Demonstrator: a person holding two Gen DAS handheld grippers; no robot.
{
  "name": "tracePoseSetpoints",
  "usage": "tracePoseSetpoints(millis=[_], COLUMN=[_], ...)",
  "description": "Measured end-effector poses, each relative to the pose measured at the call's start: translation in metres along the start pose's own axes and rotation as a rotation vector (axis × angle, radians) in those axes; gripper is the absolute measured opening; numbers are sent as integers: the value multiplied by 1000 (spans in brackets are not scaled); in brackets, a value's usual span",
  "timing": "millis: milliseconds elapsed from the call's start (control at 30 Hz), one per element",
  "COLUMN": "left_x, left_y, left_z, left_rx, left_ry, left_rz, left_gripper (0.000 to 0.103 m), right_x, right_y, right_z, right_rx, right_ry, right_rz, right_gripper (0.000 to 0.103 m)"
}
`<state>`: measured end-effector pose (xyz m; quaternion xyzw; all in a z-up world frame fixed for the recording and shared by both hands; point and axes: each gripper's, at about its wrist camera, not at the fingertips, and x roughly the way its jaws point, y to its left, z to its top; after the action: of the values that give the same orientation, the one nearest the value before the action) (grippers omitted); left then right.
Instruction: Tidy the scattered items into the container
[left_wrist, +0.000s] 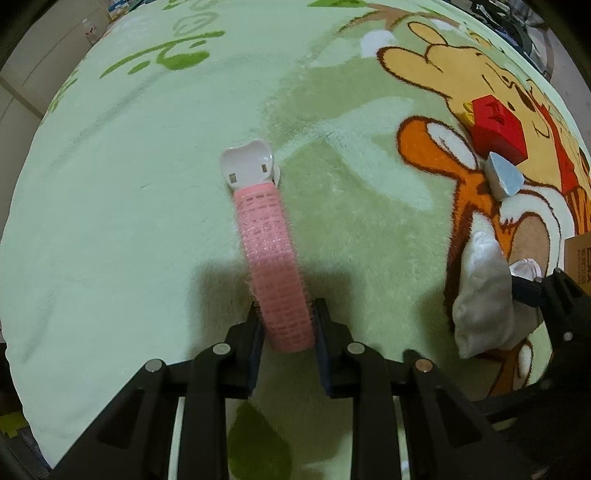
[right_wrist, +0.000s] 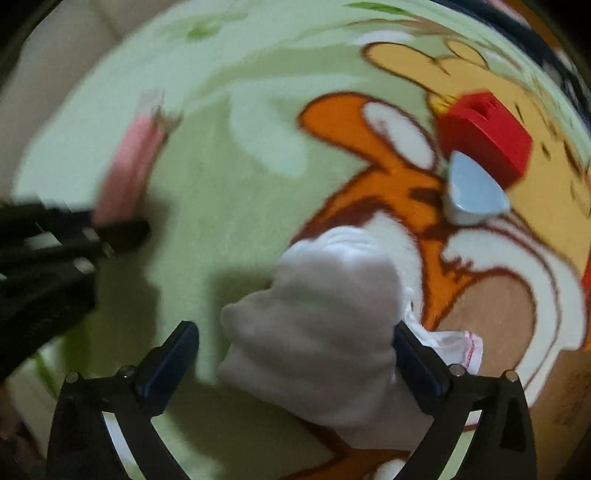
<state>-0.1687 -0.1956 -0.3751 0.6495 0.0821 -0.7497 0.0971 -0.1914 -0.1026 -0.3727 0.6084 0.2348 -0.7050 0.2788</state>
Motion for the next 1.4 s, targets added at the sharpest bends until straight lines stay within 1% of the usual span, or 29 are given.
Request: tracePoseSetpoints(millis=[100, 133, 200, 233, 267, 333, 367, 500, 533, 767, 900, 967, 1133, 1233, 1400], left_x=[0, 0, -1, -1, -1, -2, -2, -7, -11, -47, -108, -126, -193, -226, -265], left_y=[0, 1, 1, 1, 1, 0, 0, -2, -3, -8, -9, -9, -22, -32, -60], left_z=[1, 2, 2, 2, 2, 2, 2, 2, 1, -9, -19, -17, -58, -80, -97], left_rx=[-2, -2, 1, 4, 7, 9, 7, 3, 5, 18, 35, 40, 84, 109, 164], left_ry=[5, 7, 8, 8, 7, 6, 6, 1, -7, -69, -140, -172, -269, -305, -349], left_rz=[-7, -9, -9, -8, -6, 0, 3, 4, 1, -7, 4, 7, 23, 19, -3], left_gripper=[26, 26, 27, 27, 27, 27, 27, 27, 27, 24, 24, 24, 24, 24, 24], right_x=[-2, -6, -14, -19, -24, -32, -37, -63, -75, -129, -171, -199, -250, -279, -317], right_y=[1, -2, -8, -14, -19, -33, -40, -39, -35, -19, -15, -13, -17, -22, -33], right_z=[-1, -4, -11, -15, -18, -26, -30, -44, -50, -76, -95, -105, -126, -141, -173], right_rx=[20, 36, 73, 103, 133, 206, 242, 259, 264, 298, 311, 324, 342, 358, 395], right_ry=[-23, -48, -100, -124, -142, -171, -184, -240, -265, -359, -434, -481, -567, -609, -661], right_rz=[-6, 2, 5, -1, -3, 32, 50, 77, 78, 96, 92, 89, 60, 37, -11], right_gripper=[103, 102, 87, 68, 47, 32, 29, 27, 27, 27, 27, 27, 27, 27, 27])
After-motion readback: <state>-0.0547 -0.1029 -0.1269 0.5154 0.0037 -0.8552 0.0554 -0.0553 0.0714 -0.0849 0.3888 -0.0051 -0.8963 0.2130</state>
